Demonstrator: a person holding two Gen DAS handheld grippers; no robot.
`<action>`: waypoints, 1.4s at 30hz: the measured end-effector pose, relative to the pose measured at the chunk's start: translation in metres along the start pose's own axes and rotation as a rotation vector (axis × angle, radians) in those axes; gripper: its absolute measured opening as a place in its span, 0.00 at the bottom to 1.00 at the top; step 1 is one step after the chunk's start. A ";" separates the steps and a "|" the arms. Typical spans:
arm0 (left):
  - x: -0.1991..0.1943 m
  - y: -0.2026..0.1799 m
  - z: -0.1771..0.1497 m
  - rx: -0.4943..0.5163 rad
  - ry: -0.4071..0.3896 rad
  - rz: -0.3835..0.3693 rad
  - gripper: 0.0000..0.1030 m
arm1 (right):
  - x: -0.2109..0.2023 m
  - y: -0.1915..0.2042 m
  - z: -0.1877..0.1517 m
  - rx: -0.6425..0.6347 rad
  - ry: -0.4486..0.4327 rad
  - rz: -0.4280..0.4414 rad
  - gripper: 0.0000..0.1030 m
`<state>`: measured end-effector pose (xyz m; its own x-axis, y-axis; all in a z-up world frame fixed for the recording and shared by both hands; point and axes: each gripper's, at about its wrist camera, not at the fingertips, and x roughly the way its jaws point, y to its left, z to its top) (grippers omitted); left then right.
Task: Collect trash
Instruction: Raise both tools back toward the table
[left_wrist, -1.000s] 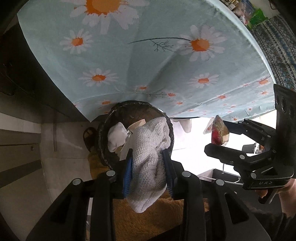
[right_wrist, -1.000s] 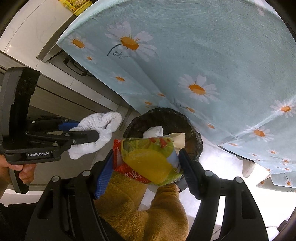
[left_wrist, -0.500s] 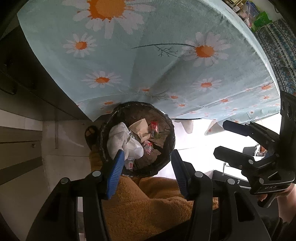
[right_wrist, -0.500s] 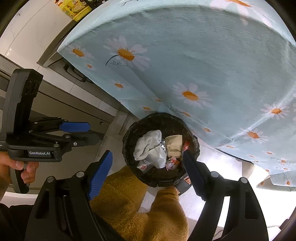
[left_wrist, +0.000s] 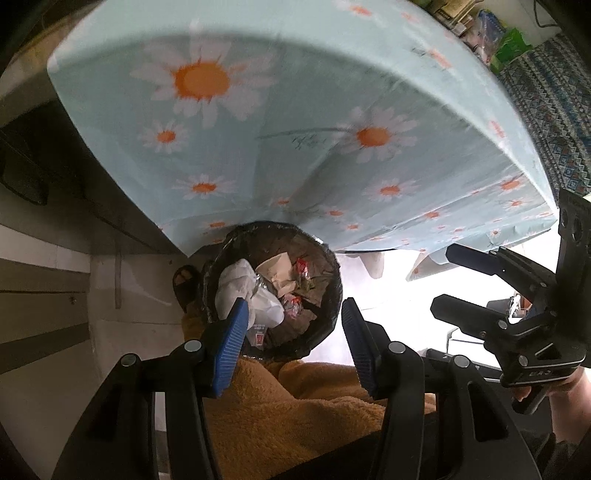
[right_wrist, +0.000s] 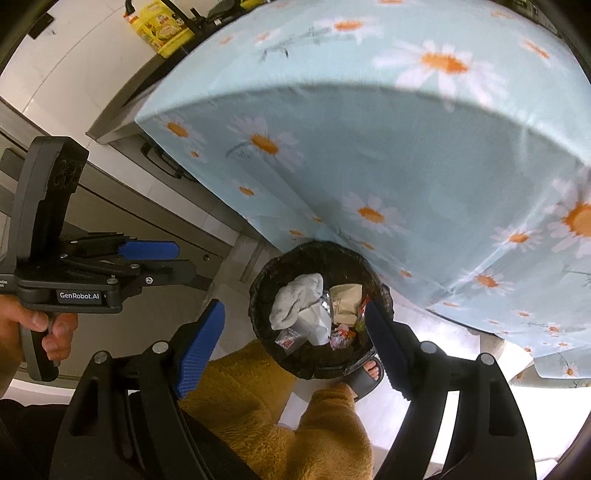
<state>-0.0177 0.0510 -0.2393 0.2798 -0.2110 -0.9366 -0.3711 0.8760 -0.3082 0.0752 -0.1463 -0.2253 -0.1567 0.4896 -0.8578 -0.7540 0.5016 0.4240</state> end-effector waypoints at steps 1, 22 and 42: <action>-0.004 -0.003 0.001 0.005 -0.007 0.000 0.49 | -0.005 0.000 0.001 -0.003 -0.011 0.001 0.75; -0.110 -0.067 0.037 0.125 -0.250 0.043 0.49 | -0.117 -0.008 0.028 -0.041 -0.296 0.050 0.75; -0.149 -0.036 0.138 0.196 -0.338 0.011 0.49 | -0.133 -0.026 0.152 0.040 -0.415 -0.131 0.75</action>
<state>0.0763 0.1105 -0.0652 0.5649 -0.0753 -0.8217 -0.2088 0.9504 -0.2306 0.2122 -0.1161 -0.0777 0.2144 0.6615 -0.7187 -0.7242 0.6014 0.3374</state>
